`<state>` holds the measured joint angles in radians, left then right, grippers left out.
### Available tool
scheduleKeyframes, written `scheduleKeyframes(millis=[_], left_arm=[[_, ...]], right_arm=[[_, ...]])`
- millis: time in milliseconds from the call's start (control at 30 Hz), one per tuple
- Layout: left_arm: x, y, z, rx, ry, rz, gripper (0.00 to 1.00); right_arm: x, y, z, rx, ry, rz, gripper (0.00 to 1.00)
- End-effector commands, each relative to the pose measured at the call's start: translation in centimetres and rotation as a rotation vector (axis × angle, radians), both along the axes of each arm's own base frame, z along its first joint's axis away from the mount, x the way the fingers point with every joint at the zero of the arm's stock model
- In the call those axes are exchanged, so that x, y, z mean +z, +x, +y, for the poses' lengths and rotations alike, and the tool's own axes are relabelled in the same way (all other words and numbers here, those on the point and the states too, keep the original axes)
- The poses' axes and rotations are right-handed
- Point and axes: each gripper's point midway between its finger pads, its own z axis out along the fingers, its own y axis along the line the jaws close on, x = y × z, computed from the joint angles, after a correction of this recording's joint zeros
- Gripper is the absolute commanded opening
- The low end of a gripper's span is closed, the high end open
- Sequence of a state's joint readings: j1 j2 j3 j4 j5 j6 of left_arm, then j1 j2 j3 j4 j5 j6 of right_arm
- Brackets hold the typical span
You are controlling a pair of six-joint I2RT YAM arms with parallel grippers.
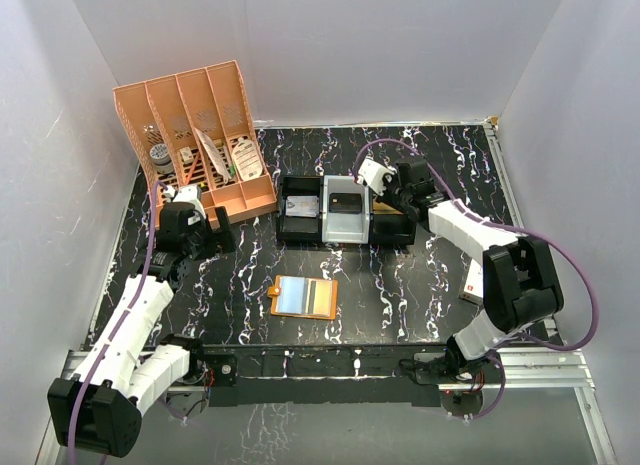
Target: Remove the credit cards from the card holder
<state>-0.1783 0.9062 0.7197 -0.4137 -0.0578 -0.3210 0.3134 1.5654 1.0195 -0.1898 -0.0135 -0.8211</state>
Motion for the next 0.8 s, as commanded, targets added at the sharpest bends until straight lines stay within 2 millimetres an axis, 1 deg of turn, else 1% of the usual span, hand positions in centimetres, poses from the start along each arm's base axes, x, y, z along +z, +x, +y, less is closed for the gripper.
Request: scheduleKeyframes(millis=[0, 67, 167, 300, 367, 433, 467, 600, 700, 767], left_arm=[[0.4, 0.2, 0.6, 0.019, 0.016, -0.029, 0.99], [0.3, 0.2, 0.6, 0.021, 0.016, -0.020, 0.99], [0.2, 0.2, 0.3, 0.017, 0.004, -0.012, 0.99], [0.3, 0.2, 0.5, 0.026, 0.009, -0.022, 0.99], [0.4, 0.2, 0.5, 0.025, 0.010, -0.026, 0.99], [0.4, 0.2, 0.6, 0.028, 0.013, -0.022, 0.99], [0.4, 0.2, 0.7, 0.032, 0.015, -0.022, 0.99], [0.6, 0.2, 0.7, 0.037, 0.012, -0.035, 0.99], [0.5, 0.2, 0.8, 0.040, 0.015, -0.033, 0.99], [0.4, 0.0, 1.2, 0.065, 0.027, -0.019, 0.99]], right_arm=[[2.9, 2.3, 1.4, 0.077, 0.004, -0.102, 0.00], [2.7, 2.8, 2.1, 0.111, 0.016, -0.121, 0.00], [2.0, 3.9, 2.2, 0.111, -0.006, -0.125, 0.00], [0.3, 4.8, 2.2, 0.113, -0.036, -0.103, 0.00], [0.0, 5.4, 2.1, 0.109, -0.047, -0.122, 0.00], [0.5, 5.9, 2.0, 0.099, -0.050, -0.153, 0.00], [-0.8, 6.0, 2.1, 0.101, -0.057, -0.130, 0.00], [-2.3, 5.7, 2.3, 0.122, -0.065, -0.087, 0.00], [-3.4, 5.0, 2.5, 0.143, -0.059, -0.033, 0.06], [-4.1, 4.5, 2.8, 0.161, -0.055, 0.012, 0.06]])
